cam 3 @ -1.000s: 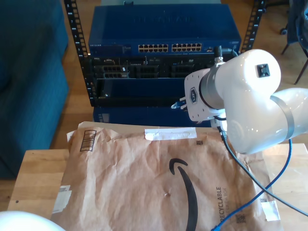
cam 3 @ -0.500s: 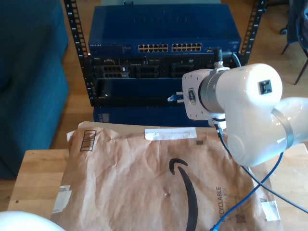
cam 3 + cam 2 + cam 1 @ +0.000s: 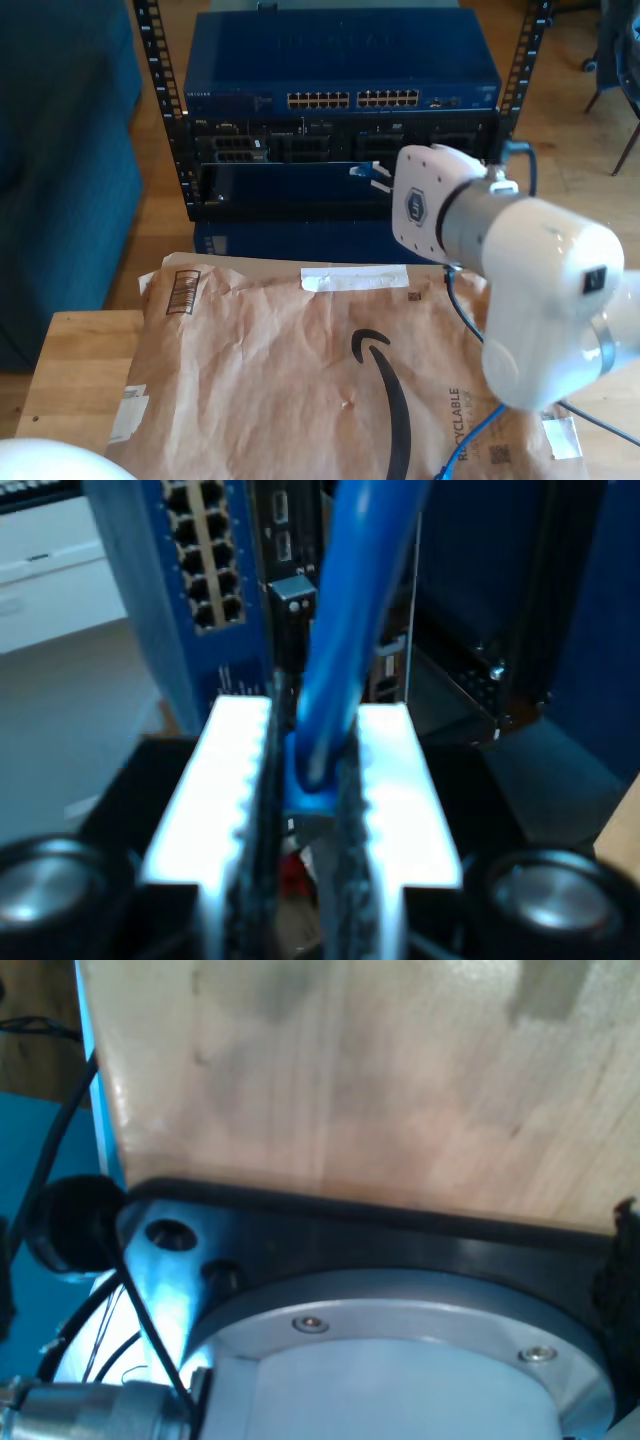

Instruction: Grab the cable and plug it in

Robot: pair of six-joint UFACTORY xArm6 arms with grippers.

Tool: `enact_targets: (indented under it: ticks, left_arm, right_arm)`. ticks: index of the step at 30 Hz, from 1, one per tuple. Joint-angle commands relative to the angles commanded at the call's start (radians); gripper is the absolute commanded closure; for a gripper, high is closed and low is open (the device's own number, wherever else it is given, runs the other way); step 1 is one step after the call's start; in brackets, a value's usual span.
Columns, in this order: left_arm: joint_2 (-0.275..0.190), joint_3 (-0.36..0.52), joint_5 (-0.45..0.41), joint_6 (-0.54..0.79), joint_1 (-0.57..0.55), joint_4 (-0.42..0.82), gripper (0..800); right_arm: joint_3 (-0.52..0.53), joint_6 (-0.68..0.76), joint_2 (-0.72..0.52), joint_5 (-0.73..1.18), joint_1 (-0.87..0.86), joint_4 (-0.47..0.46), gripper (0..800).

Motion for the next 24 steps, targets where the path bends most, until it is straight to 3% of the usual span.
enact_targets:
  ticks: [5,12,17,24]
  left_arm:
    - [-0.002,0.0,0.0,0.0,0.0,0.0,0]
    - [0.0,0.0,0.0,0.0,0.0,-0.002,0]
    - [0.0,0.0,0.0,0.0,0.0,0.0,0]
    - [0.0,0.0,0.0,0.0,0.0,0.0,0]
  right_arm:
    - [0.012,0.0,0.018,-0.091,0.002,0.002,800]
    - [-0.061,-0.003,0.222,-0.367,-0.002,0.003,800]
    - [-0.061,-0.005,0.245,-0.44,-0.002,0.018,800]
    - [-0.064,-0.143,0.302,-0.565,-0.002,0.183,800]
